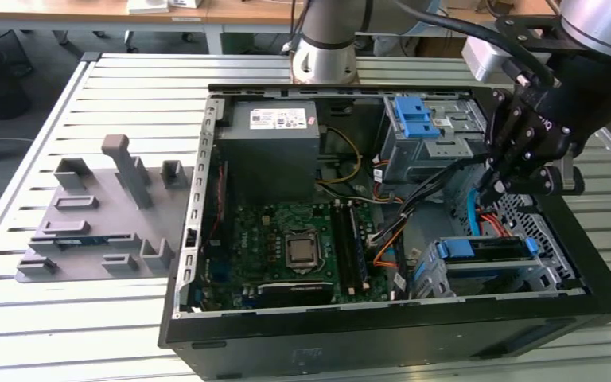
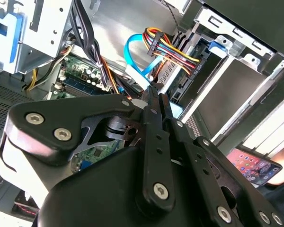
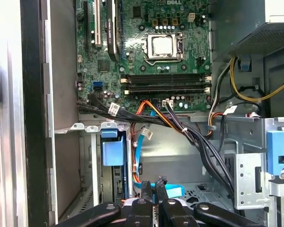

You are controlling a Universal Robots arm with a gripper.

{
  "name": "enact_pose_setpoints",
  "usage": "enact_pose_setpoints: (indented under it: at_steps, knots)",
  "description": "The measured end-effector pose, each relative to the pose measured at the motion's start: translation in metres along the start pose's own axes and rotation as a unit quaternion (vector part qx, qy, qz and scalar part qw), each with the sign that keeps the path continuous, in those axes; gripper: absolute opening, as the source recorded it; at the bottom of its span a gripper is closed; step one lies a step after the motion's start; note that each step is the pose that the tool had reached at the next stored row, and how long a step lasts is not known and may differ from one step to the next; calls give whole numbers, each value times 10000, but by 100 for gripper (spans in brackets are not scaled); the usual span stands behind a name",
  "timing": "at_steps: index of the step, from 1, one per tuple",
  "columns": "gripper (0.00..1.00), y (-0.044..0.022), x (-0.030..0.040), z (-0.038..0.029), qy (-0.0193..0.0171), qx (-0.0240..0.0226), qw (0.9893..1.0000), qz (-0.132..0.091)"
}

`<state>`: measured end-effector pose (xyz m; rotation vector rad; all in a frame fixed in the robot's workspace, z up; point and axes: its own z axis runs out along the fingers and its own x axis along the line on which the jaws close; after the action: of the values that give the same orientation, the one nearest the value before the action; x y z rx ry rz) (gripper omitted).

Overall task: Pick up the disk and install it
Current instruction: 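Insert the second disk wire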

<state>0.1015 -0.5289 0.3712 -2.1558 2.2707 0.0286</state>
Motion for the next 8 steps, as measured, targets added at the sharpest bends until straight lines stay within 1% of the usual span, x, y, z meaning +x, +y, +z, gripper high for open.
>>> enact_pose_setpoints:
  at_steps: [2,5,8]
  knots:
    - [18,0,0,18,11,1,10000,0]
    - [18,0,1,20,26,1,10000,0]
    - [19,0,0,21,31,2,10000,0]
